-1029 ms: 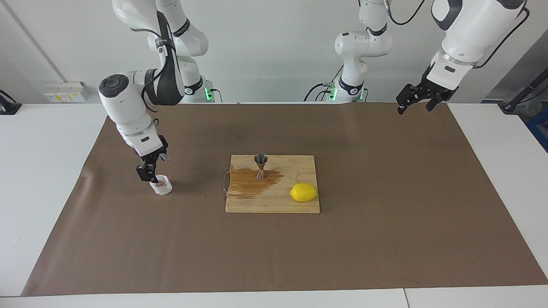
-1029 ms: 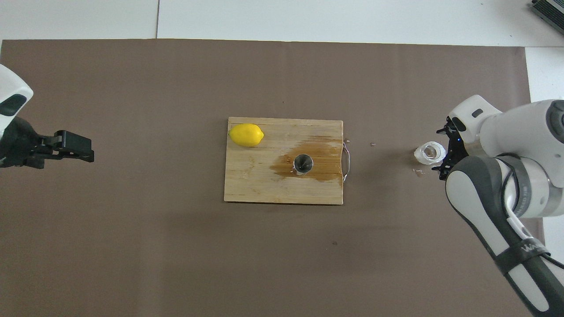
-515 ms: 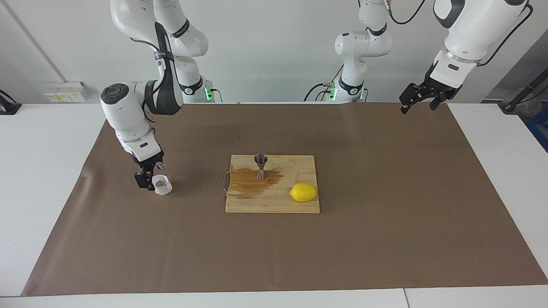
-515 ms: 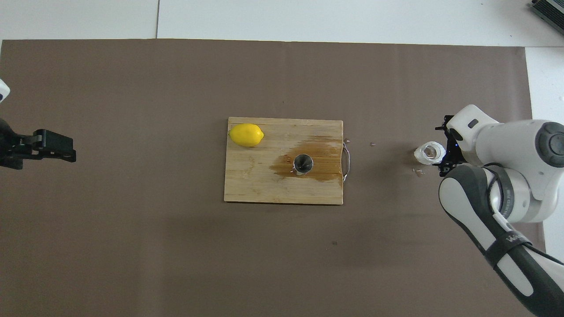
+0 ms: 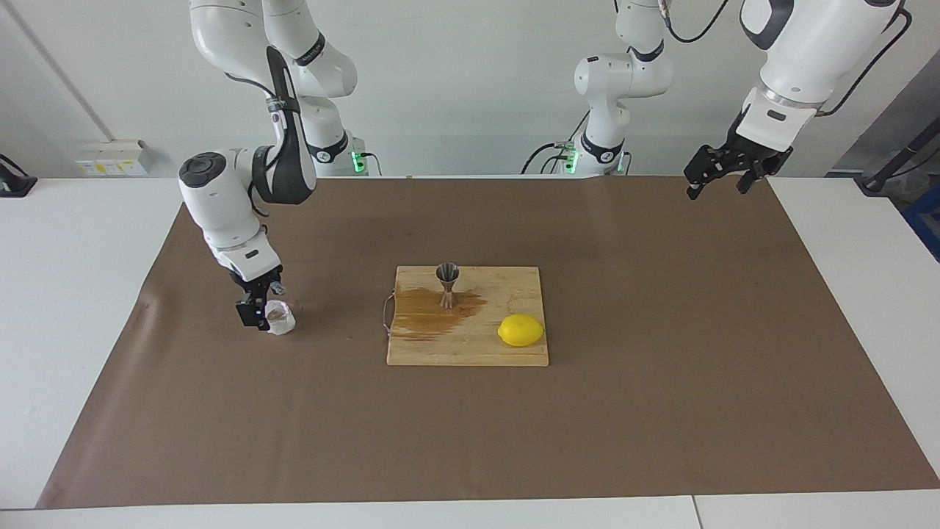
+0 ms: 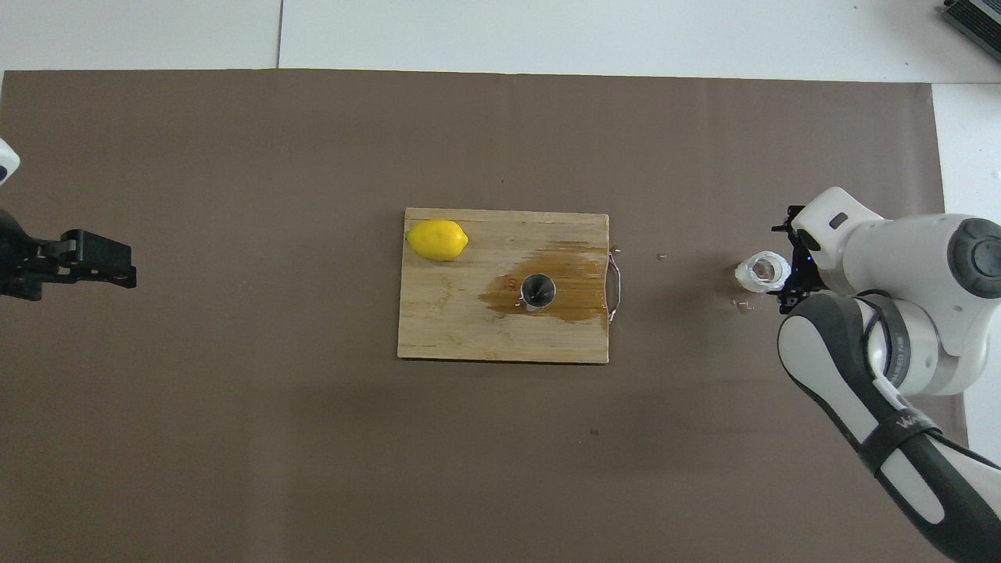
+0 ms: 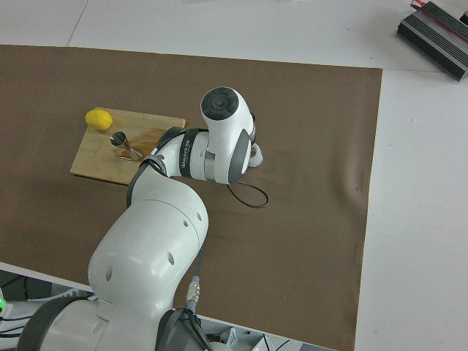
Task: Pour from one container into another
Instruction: 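Lower the open right gripper around the small white cup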
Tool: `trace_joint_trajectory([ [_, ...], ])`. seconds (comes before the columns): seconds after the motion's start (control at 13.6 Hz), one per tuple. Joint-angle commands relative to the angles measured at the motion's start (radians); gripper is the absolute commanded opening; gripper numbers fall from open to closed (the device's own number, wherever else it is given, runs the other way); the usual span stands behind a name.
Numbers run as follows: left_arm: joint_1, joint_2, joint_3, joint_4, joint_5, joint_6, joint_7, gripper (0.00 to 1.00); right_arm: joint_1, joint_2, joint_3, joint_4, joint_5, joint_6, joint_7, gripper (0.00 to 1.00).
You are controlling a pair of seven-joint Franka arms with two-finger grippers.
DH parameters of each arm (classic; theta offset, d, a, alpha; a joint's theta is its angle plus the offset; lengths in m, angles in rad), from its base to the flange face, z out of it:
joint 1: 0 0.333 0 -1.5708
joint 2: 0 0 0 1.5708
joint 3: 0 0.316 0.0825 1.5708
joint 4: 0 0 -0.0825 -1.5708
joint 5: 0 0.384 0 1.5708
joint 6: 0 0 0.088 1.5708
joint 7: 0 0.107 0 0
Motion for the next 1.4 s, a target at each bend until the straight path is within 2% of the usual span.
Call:
trace_joint_trajectory([
  [0.0,0.016,-0.007,-0.011,-0.013,-0.003,0.023,0.004,1.0,-0.011,-0.011,0.003,-0.028,0.014,0.027,-0.034,1.0],
  [0.88,0.02,-0.007,-0.006,-0.013,-0.018,0.012,0.0,1.0,-0.012,0.029,0.003,-0.028,0.014,0.111,-0.057,1.0],
  [1.32,0.016,-0.009,-0.008,-0.013,-0.018,0.009,-0.002,1.0,-0.012,0.034,0.003,-0.024,0.013,0.116,-0.059,1.0],
])
